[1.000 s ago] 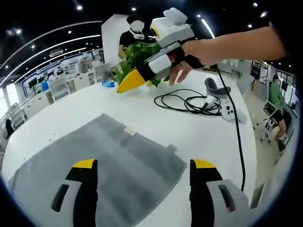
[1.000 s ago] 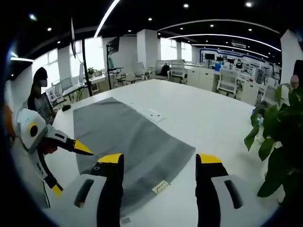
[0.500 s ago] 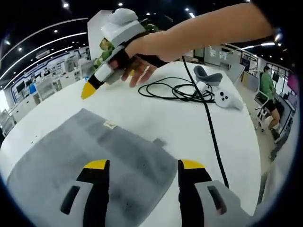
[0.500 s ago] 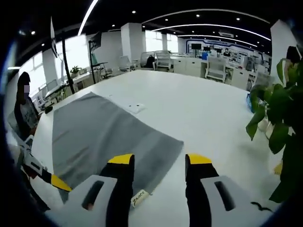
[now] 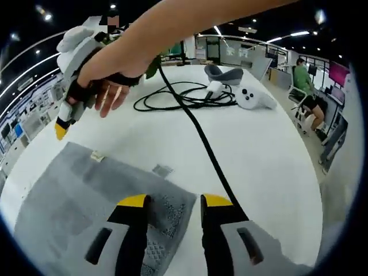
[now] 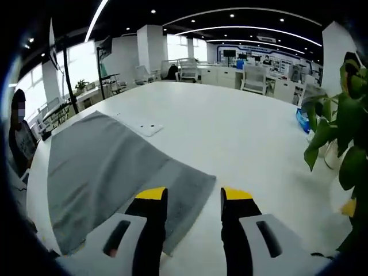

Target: Fold the towel on the table until its edges align and the towel forms a compact rectangular stack.

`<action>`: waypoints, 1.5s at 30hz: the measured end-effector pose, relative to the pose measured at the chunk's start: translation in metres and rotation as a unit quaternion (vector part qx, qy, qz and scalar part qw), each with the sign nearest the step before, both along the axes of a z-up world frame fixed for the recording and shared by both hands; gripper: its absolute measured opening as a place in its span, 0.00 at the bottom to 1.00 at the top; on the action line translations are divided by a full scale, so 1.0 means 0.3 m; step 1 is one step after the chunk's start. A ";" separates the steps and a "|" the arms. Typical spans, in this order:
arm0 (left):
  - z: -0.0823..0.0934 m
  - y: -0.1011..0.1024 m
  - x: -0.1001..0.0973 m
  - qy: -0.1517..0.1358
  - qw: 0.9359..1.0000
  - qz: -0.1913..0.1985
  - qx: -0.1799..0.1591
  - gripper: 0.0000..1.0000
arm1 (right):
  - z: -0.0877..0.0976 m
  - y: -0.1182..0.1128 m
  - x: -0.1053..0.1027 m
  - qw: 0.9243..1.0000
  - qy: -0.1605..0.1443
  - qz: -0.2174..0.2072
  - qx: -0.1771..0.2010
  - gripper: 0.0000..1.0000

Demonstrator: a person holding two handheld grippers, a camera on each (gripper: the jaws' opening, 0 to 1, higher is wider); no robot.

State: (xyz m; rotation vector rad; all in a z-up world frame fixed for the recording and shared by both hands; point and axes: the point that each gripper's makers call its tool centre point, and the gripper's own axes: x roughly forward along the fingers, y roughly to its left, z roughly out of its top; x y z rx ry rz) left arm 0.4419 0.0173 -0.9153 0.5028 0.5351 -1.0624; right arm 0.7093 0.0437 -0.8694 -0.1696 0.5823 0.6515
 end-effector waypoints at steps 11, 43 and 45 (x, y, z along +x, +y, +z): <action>-0.011 -0.023 -0.028 0.030 0.999 -0.012 -0.006 0.13 | -0.072 -0.016 0.039 1.000 0.013 -0.022 -0.009 0.33; 0.113 0.019 0.016 0.063 0.995 0.070 -0.043 0.02 | -0.115 0.020 0.118 0.998 0.038 -0.055 -0.009 0.00; 0.136 0.030 0.019 0.060 0.994 0.076 -0.050 0.02 | -0.083 0.022 0.115 0.998 0.033 -0.057 -0.002 0.00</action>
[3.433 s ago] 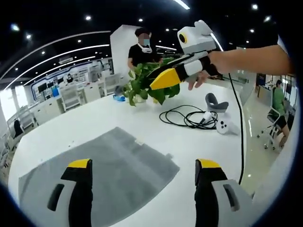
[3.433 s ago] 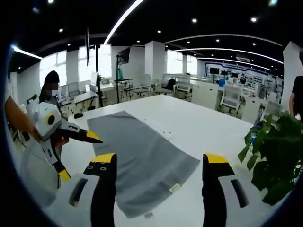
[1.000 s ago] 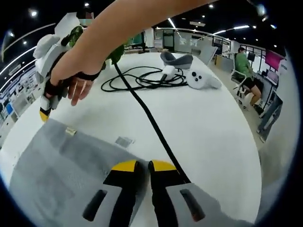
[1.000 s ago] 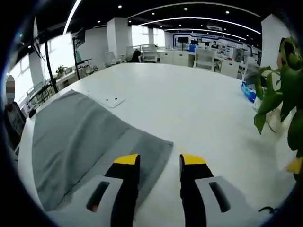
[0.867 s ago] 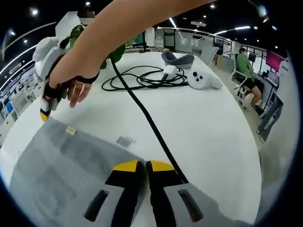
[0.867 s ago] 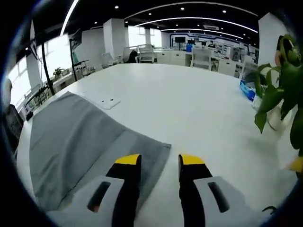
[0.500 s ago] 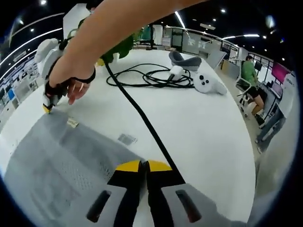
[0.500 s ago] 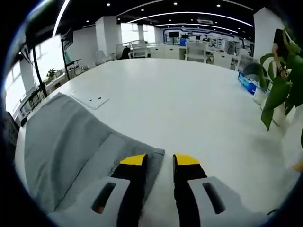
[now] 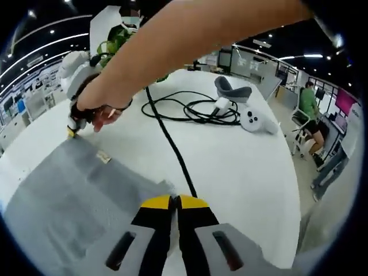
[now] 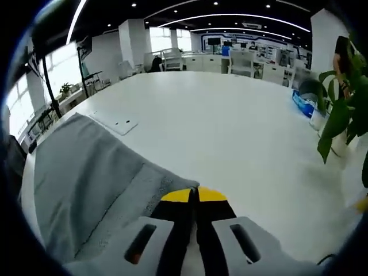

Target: Fold the towel on the table until its edges align and the towel forms a compact rectangular stack.

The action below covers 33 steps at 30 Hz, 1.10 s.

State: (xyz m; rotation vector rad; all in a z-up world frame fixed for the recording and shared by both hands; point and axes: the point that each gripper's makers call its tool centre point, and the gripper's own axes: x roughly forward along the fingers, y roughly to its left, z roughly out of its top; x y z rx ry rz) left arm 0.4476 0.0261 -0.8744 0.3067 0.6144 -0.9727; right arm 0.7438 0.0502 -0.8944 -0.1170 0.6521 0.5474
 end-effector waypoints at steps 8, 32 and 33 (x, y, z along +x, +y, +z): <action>0.128 0.073 0.002 -0.021 0.999 0.035 -0.018 0.02 | 0.127 0.026 -0.076 1.000 -0.014 -0.003 0.020 0.00; 0.561 0.368 -0.138 -0.096 0.987 0.062 -0.112 0.03 | 0.555 0.203 -0.196 0.996 -0.066 -0.039 0.040 0.00; 0.589 0.388 -0.150 -0.095 0.986 0.057 -0.123 0.03 | 0.596 0.226 -0.229 0.995 -0.070 -0.046 0.050 0.00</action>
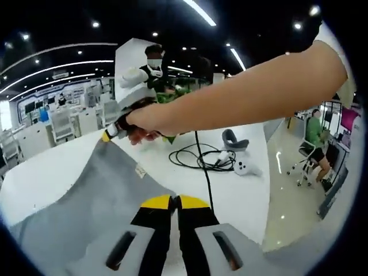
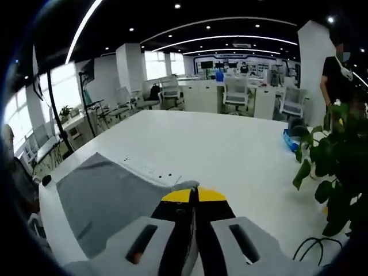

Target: Fold the towel on the table until its edges align and the towel forms a compact rectangular stack.

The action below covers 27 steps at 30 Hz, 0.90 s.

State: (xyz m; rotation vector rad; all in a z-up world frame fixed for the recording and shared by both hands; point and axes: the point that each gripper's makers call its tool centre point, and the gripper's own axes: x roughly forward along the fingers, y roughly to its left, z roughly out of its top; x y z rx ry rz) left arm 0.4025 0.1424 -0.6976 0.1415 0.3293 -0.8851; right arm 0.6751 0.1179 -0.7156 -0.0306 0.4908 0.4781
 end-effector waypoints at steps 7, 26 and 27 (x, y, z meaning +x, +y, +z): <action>0.126 0.147 -0.015 -0.025 0.999 0.011 -0.026 0.03 | 0.138 0.126 -0.016 1.000 -0.025 -0.001 -0.011 0.00; 0.278 0.536 0.032 -0.057 0.996 0.057 -0.023 0.03 | 0.351 0.494 0.059 0.999 -0.048 0.022 0.002 0.00; 0.281 0.555 0.036 -0.058 0.996 0.059 -0.024 0.03 | 0.356 0.513 0.060 0.999 -0.048 0.024 0.003 0.00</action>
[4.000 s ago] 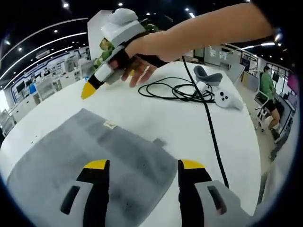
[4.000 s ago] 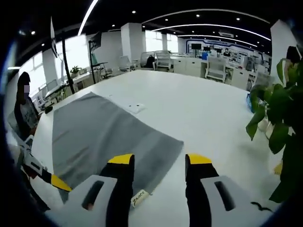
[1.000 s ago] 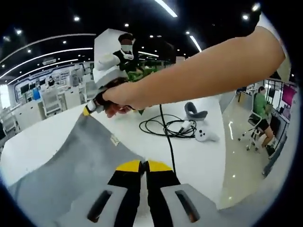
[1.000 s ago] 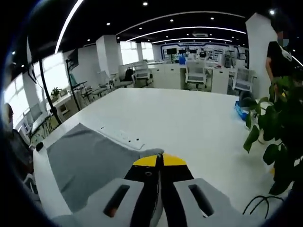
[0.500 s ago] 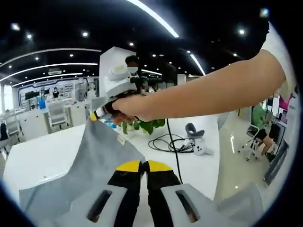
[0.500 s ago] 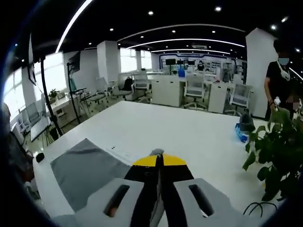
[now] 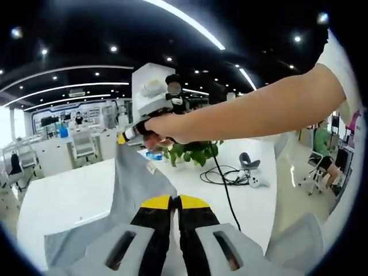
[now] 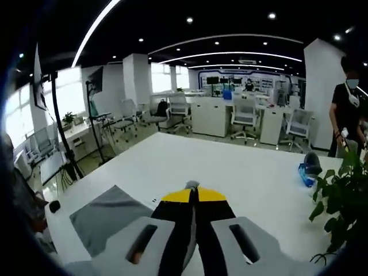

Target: Fold the towel on the table until its edges align and the towel forms a compact rectangular stack.

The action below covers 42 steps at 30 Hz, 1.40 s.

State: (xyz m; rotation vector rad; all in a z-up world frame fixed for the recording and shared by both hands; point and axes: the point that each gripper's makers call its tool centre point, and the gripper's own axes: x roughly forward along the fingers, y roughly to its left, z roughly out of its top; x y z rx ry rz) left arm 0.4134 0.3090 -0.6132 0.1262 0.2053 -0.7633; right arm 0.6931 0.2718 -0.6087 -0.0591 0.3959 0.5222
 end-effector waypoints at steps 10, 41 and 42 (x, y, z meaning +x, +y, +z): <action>0.003 0.213 -0.011 -0.002 1.000 0.025 -0.005 0.03 | 0.039 0.219 0.014 1.000 -0.007 0.014 0.006 0.00; -0.041 0.637 -0.039 0.007 0.996 0.078 -0.042 0.03 | 0.045 0.644 -0.038 0.999 -0.018 0.028 -0.002 0.00; -0.045 0.644 -0.039 0.008 0.996 0.079 -0.042 0.03 | 0.042 0.652 -0.037 0.999 -0.017 0.028 -0.003 0.00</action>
